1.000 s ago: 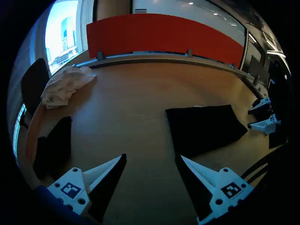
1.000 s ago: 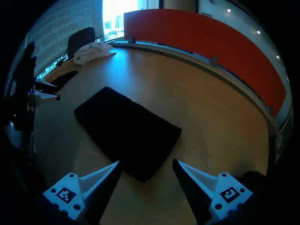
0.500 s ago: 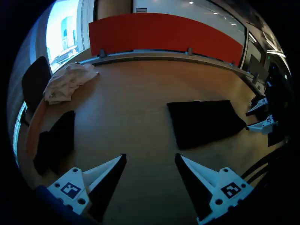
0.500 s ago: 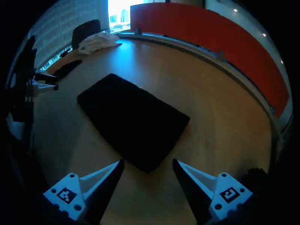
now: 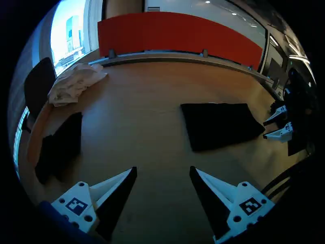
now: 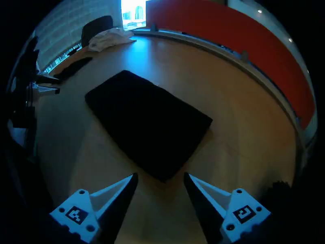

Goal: Fold towel

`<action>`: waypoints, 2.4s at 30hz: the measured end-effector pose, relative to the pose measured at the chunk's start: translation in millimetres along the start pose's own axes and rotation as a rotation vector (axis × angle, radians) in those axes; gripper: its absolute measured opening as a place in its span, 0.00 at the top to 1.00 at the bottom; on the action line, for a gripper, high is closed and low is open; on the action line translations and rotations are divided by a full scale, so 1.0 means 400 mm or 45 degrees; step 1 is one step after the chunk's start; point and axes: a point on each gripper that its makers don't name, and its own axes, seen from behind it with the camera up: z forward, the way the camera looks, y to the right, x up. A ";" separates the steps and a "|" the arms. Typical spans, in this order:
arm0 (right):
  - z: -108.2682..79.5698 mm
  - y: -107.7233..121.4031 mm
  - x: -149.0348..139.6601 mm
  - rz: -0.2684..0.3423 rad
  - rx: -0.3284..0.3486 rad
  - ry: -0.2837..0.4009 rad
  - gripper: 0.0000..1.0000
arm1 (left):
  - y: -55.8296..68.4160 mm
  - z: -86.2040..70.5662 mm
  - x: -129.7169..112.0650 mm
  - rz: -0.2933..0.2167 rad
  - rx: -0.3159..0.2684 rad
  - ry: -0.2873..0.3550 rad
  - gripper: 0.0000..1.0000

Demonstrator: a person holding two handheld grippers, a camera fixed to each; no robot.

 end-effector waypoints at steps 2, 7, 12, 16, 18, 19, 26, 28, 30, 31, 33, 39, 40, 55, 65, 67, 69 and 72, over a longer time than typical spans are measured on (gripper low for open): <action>0.001 0.003 0.000 -0.001 -0.001 -0.001 0.21 | 0.000 -0.004 -0.008 -0.003 -0.001 -0.006 0.04; 0.005 0.002 -0.010 -0.007 0.014 -0.022 0.44 | -0.003 -0.015 -0.019 -0.004 -0.002 -0.009 0.04; 0.006 0.000 -0.010 -0.012 0.021 -0.026 0.55 | -0.008 -0.024 -0.020 -0.009 -0.002 -0.004 0.03; 0.008 -0.006 -0.012 -0.013 0.032 -0.033 0.65 | -0.014 -0.028 -0.019 -0.012 0.001 -0.003 0.04; 0.009 -0.008 -0.014 -0.011 0.035 -0.036 0.70 | -0.016 -0.030 -0.019 -0.015 0.002 -0.002 0.04; 0.010 -0.008 -0.015 -0.009 0.034 -0.038 0.73 | -0.016 -0.030 -0.019 -0.016 0.002 -0.001 0.04; 0.015 -0.004 -0.015 0.002 0.030 -0.038 0.94 | -0.018 -0.036 -0.017 -0.023 0.005 0.002 0.04; 0.014 -0.002 -0.012 0.003 0.028 -0.035 0.96 | -0.020 -0.037 -0.017 -0.023 0.006 0.001 0.04; 0.013 0.000 -0.010 0.003 0.024 -0.030 0.96 | -0.021 -0.037 -0.017 -0.026 0.007 -0.001 0.04; 0.012 0.001 -0.008 0.002 0.022 -0.028 0.96 | -0.021 -0.036 -0.017 -0.027 0.007 -0.001 0.04; 0.011 0.003 -0.005 0.000 0.017 -0.023 0.96 | -0.022 -0.035 -0.016 -0.031 0.007 -0.002 0.04; 0.006 0.008 0.009 0.001 0.003 -0.006 0.96 | -0.024 -0.032 -0.016 -0.034 0.006 -0.005 0.04; 0.004 0.008 0.013 0.001 0.001 -0.001 0.96 | -0.024 -0.032 -0.016 -0.036 0.006 -0.004 0.04; -0.033 0.013 0.124 -0.073 -0.030 0.119 0.96 | -0.032 -0.038 -0.008 -0.041 0.009 0.004 0.03; -0.061 -0.003 0.257 -0.185 -0.053 0.228 0.96 | -0.040 -0.043 0.000 -0.047 0.018 0.014 0.04; -0.064 -0.007 0.281 -0.205 -0.053 0.245 0.96 | -0.041 -0.044 0.002 -0.049 0.019 0.017 0.04; -0.068 -0.013 0.306 -0.224 -0.052 0.262 0.95 | -0.043 -0.046 0.003 -0.051 0.021 0.020 0.04; -0.072 -0.021 0.336 -0.246 -0.049 0.284 0.95 | -0.047 -0.048 0.004 -0.054 0.023 0.021 0.04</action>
